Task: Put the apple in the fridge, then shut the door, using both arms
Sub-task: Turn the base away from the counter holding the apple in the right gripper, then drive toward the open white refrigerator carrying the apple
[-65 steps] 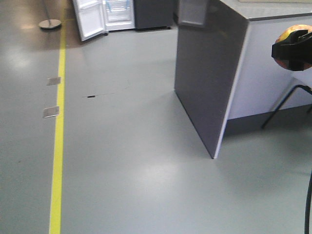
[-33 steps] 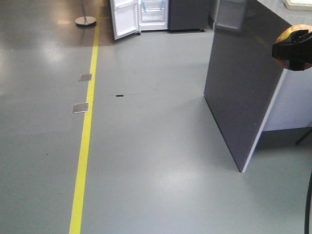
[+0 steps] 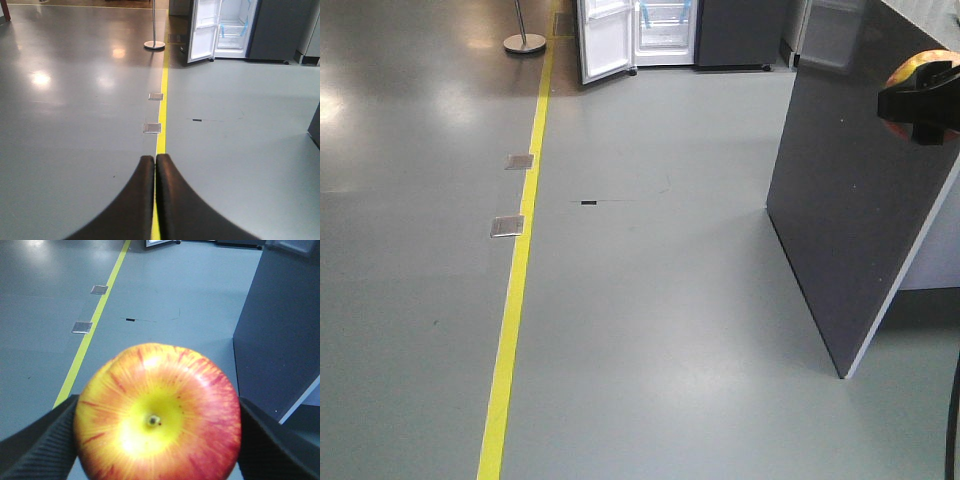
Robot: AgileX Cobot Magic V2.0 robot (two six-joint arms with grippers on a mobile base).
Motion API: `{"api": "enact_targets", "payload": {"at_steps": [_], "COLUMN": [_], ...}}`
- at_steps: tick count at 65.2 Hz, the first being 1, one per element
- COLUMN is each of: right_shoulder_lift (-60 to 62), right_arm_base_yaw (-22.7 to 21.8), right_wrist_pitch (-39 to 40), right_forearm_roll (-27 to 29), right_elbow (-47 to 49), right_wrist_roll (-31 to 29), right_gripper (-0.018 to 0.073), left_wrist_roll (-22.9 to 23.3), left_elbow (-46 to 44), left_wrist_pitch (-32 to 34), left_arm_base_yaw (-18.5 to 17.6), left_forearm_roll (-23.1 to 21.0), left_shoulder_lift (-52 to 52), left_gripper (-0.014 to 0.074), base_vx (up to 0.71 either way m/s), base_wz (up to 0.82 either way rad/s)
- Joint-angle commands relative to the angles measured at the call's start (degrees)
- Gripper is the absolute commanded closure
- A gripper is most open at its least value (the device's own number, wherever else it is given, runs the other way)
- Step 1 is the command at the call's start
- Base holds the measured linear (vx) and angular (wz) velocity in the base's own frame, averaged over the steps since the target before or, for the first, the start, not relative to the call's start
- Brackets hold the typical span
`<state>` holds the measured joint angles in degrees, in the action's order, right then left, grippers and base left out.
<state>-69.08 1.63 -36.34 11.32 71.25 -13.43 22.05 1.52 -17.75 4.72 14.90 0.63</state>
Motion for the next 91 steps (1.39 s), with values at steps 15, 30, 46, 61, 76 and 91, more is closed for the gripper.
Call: {"api": "enact_targets", "payload": {"at_steps": [15, 30, 46, 61, 76, 91], "right_shoulder_lift": [1.53, 1.53, 1.53, 1.53, 1.53, 1.53], "right_arm_base_yaw": [-0.36, -0.36, -0.36, -0.36, -0.36, -0.36], "right_wrist_pitch": [4.21, 4.16, 4.05, 3.92, 3.92, 3.92], "right_forearm_roll": [0.10, 0.10, 0.10, 0.10, 0.10, 0.10], "right_elbow": [1.90, 1.90, 1.90, 1.90, 1.90, 1.90], "right_wrist_roll": [-0.03, -0.03, -0.03, -0.03, -0.03, -0.03], "right_gripper": [0.0391, 0.0391, 0.0391, 0.0391, 0.0391, 0.0391], "left_wrist_roll": [0.26, 0.26, 0.26, 0.26, 0.26, 0.26], "left_elbow": [0.88, 0.88, 0.88, 0.88, 0.88, 0.88], "left_wrist_pitch": [3.62, 3.62, 3.62, 3.62, 3.62, 3.62], "left_arm_base_yaw": [-0.32, -0.32, -0.32, -0.32, -0.32, -0.32], "left_forearm_roll": [0.16, 0.16, 0.16, 0.16, 0.16, 0.16], "left_shoulder_lift": [0.93, 0.93, 0.93, 0.93, 0.93, 0.93], "left_gripper": [0.0604, 0.0604, 0.0604, 0.0604, 0.0604, 0.0604], "base_vx": [0.13, 0.14, 0.14, 0.15, 0.17, 0.18], "base_wz": [0.01, 0.03, 0.03, 0.02, 0.03, 0.01]}}
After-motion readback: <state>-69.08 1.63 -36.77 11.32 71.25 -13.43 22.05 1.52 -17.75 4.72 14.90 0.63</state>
